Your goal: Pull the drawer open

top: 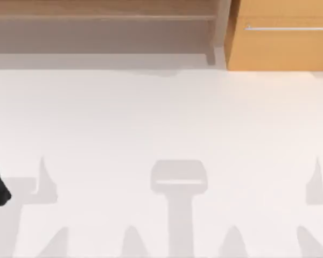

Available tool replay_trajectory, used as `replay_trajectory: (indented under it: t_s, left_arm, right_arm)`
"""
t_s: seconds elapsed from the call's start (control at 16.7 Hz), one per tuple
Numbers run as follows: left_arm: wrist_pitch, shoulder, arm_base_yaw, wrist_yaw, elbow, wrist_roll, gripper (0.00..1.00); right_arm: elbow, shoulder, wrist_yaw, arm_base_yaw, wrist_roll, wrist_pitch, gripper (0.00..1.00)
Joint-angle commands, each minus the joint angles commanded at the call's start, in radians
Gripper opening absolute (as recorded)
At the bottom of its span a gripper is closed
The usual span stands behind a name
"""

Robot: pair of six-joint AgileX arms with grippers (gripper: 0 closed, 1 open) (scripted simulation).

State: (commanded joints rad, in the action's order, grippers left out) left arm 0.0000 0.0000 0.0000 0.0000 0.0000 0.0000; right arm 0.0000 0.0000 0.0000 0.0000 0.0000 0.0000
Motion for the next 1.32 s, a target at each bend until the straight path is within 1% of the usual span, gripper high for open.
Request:
replay_trajectory:
  t_s: [0.18,0.36,0.54,1.02,1.14,1.32]
  left_arm:
    - [0.000,0.000,0.000,0.000,0.000,0.000,1.00]
    - [0.000,0.000,0.000,0.000,0.000,0.000,1.00]
    - [0.000,0.000,0.000,0.000,0.000,0.000,1.00]
    - [0.000,0.000,0.000,0.000,0.000,0.000,1.00]
    - [0.000,0.000,0.000,0.000,0.000,0.000,1.00]
    - [0.000,0.000,0.000,0.000,0.000,0.000,1.00]
  right_arm:
    - [0.009,0.013,-0.007,-0.004,0.000,0.011,1.00]
    - [0.066,0.112,-0.046,-0.036,0.000,0.079,1.00]
    - [0.154,0.302,-0.103,-0.092,0.004,0.184,1.00]
    - [0.420,0.925,-0.265,-0.271,0.015,0.504,1.00]
    - [0.468,1.031,-0.293,-0.302,0.015,0.561,1.00]
    - [0.508,1.112,-0.317,-0.326,0.015,0.608,1.00]
